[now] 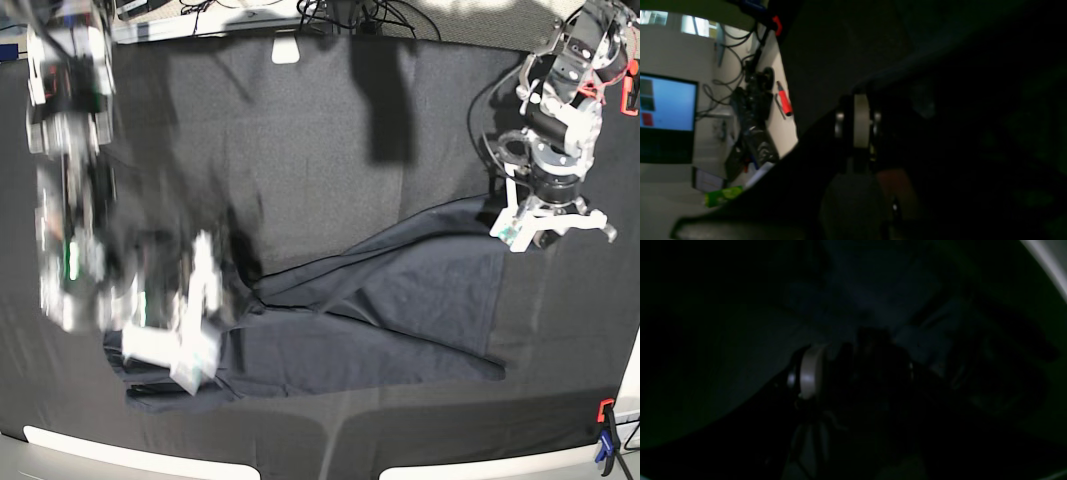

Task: Layout the t-shirt on the table in an organized manner, then fold the t-shirt properly
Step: 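Grasp the shirt edge with both grippers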

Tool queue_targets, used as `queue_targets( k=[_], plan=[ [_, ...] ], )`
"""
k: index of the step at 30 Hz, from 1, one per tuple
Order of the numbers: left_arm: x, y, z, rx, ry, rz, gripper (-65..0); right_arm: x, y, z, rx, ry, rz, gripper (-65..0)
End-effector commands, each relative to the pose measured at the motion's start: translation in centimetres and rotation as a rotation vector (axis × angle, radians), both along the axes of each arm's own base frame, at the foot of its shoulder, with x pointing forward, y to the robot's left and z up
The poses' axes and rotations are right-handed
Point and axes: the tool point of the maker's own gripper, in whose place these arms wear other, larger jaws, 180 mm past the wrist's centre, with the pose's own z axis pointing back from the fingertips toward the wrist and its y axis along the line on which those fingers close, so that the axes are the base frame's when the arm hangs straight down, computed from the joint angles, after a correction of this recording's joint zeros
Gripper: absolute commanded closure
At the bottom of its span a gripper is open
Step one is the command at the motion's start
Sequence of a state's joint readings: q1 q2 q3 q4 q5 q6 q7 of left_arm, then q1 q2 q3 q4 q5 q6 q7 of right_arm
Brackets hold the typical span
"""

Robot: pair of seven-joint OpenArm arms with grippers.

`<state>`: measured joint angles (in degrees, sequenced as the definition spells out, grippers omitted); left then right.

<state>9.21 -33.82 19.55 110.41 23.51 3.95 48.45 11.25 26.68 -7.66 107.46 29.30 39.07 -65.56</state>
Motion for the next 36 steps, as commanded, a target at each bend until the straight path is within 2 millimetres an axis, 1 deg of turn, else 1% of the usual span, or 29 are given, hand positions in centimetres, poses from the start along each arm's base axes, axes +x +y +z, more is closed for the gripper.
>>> queue_targets(
  k=[1,3,6,8,11,14,15,17,20,22,24,27,31,33,36],
  plan=[
    [0.7,0.3,1.6,0.017,-0.055,-0.001,0.0,-0.5,0.2,1.3,-0.009,-0.048,0.045,-27.3],
    [0.7,0.3,1.6,0.017,-0.055,-0.001,0.0,-2.4,-0.4,0.8,-0.073,-0.048,0.071,-27.3],
    [0.7,0.3,1.6,0.017,-0.055,-0.001,0.0,-3.5,-2.5,-0.2,-0.2,-0.052,0.075,-27.3],
    [0.7,0.3,1.5,0.017,-0.055,-0.002,0.0,-3.9,-4.2,-1.0,-0.29,-0.048,0.08,-27.3],
    [0.7,0.3,1.6,0.017,-0.055,-0.001,0.0,-4.3,-6.1,-1.6,-0.419,-0.051,0.119,-27.3],
    [0.7,0.3,1.5,0.017,-0.055,-0.002,0.0,-3.9,-7.7,-1.7,-0.502,-0.091,0.079,-27.3],
    [0.7,0.3,1.5,0.017,-0.055,-0.002,0.0,-3.6,-7.8,-1.8,-0.524,-0.117,0.065,-27.3],
    [0.7,0.3,1.6,0.017,-0.055,-0.001,0.0,-3.0,-7.6,-1.7,-0.542,-0.17,0.027,-27.3],
    [0.7,0.3,1.6,0.017,-0.055,-0.001,0.0,-2.6,-6.3,-1.9,-0.526,-0.216,-0.003,-27.3],
    [0.7,0.3,1.6,0.017,-0.055,-0.001,0.0,-2.5,-5.3,-2.4,-0.498,-0.226,-0.016,-27.3],
    [0.7,0.3,1.5,0.017,-0.055,-0.001,0.0,-1.9,-4.8,-3.0,-0.473,-0.238,-0.053,-27.3],
    [0.7,0.3,1.5,0.017,-0.055,-0.001,0.0,-0.6,-4.9,-4.1,-0.457,-0.249,-0.131,-27.3],
    [0.7,0.3,1.6,0.017,-0.055,-0.001,0.0,0.8,-5.3,-5.9,-0.429,-0.217,-0.244,-27.3],
    [0.7,0.3,1.6,0.017,-0.055,-0.001,0.0,1.5,-5.2,-6.1,-0.4,-0.22,-0.306,-27.3],
    [0.7,0.3,1.6,0.017,-0.055,-0.001,0.0,2.1,-5.0,-5.6,-0.371,-0.245,-0.362,-27.3]
  ],
)
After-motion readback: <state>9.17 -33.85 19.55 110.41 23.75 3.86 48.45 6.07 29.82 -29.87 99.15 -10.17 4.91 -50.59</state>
